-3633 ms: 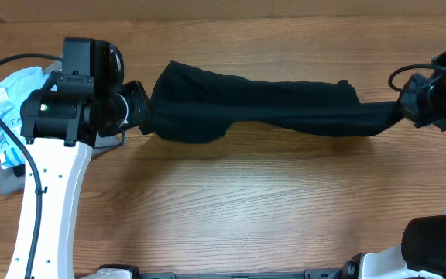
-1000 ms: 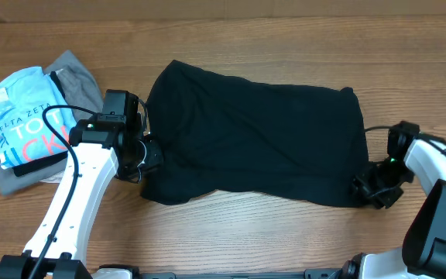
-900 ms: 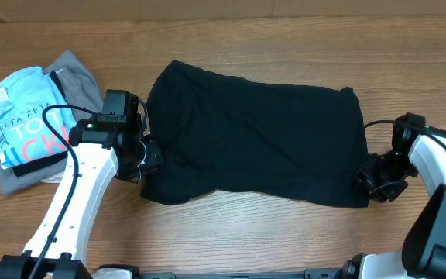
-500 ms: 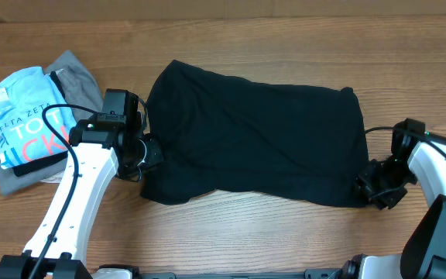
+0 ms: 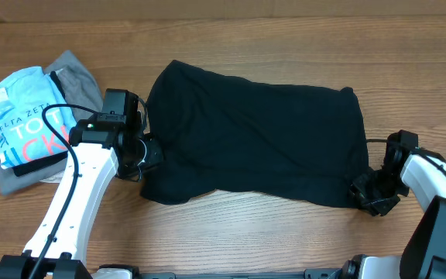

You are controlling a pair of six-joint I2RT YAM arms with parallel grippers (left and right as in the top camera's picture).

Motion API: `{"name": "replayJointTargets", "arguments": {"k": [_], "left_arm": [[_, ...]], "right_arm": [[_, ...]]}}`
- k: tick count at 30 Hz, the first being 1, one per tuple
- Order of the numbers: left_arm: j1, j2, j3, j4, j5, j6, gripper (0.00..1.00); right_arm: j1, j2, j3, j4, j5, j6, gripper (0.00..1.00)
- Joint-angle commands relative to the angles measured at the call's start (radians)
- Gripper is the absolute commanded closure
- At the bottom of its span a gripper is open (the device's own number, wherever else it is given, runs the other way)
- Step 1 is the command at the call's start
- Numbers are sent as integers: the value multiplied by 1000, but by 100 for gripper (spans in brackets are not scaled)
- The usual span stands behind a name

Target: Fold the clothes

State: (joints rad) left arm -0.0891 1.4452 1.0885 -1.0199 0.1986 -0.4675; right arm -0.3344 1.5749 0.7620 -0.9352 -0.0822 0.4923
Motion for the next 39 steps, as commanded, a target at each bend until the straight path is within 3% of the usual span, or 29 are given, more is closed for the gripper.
{"name": "replayJointTargets", "arguments": {"k": [1, 4, 7, 11, 15, 20, 29, 39], "left_arm": [[3, 0, -5, 3, 12, 15, 96], [3, 0, -5, 3, 12, 15, 96], [3, 0, -5, 3, 12, 15, 96], [3, 0, -5, 2, 12, 15, 96], [3, 0, -5, 0, 12, 15, 96], [4, -1, 3, -3, 26, 42, 96], [4, -1, 255, -156, 58, 212, 96], [6, -1, 639, -295, 60, 217, 96]], "right_arm": [[-5, 4, -54, 69, -24, 10, 60], [-5, 4, -57, 82, -24, 10, 66], [-5, 4, -57, 78, -24, 10, 80], [-5, 3, -55, 65, -24, 10, 90], [-5, 3, -45, 43, -24, 9, 96], [-5, 3, 31, -44, -24, -19, 96], [-5, 2, 496, -338, -61, -193, 96], [-5, 2, 946, -553, -84, -288, 96]]}}
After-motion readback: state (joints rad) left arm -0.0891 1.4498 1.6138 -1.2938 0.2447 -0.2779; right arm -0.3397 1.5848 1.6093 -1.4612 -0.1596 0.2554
